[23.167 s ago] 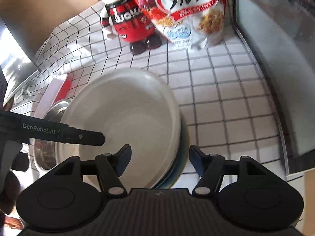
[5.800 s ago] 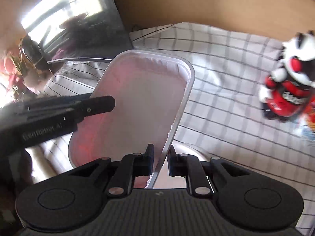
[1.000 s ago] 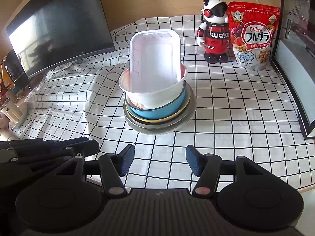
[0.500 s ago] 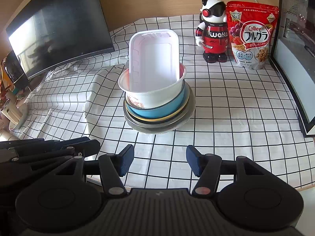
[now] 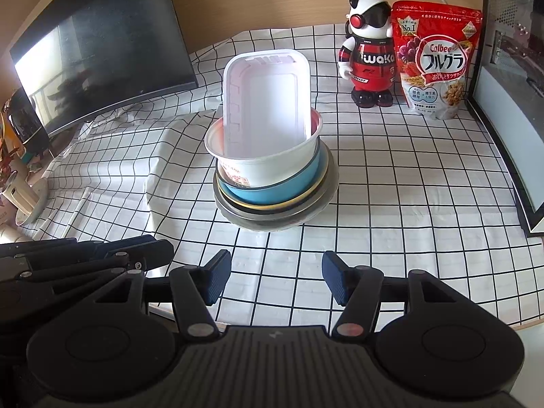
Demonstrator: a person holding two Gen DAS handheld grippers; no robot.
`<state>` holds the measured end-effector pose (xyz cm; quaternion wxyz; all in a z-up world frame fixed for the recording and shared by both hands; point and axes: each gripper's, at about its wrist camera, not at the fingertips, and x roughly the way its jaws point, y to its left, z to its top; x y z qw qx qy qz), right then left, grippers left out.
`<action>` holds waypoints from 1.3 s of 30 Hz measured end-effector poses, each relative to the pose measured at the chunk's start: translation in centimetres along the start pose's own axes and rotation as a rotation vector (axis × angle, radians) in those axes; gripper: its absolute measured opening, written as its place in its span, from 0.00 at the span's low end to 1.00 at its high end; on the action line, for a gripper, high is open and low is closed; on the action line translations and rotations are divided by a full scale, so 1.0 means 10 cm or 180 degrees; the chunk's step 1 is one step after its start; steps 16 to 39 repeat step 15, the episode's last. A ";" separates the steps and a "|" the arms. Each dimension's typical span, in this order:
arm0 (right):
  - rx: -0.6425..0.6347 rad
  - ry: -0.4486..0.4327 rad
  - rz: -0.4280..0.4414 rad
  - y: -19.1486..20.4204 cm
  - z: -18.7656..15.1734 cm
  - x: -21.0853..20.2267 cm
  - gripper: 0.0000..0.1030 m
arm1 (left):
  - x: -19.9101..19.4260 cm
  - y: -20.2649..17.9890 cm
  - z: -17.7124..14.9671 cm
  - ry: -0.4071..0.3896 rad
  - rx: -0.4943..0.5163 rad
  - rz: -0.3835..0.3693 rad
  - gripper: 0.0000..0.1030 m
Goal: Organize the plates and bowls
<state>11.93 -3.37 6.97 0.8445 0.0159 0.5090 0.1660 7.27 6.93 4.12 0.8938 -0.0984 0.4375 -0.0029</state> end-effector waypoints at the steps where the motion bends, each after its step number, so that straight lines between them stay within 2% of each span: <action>1: 0.0003 0.0002 0.0001 0.01 0.00 0.00 0.58 | 0.00 0.00 0.00 0.0000 -0.0002 0.0005 0.15; 15: 0.0013 0.0049 -0.0002 0.01 0.03 0.07 0.58 | 0.08 0.03 0.00 0.0094 -0.0011 0.0053 0.15; 39: 0.0013 0.0049 -0.0002 0.01 0.03 0.07 0.58 | 0.08 0.03 0.00 0.0094 -0.0011 0.0053 0.15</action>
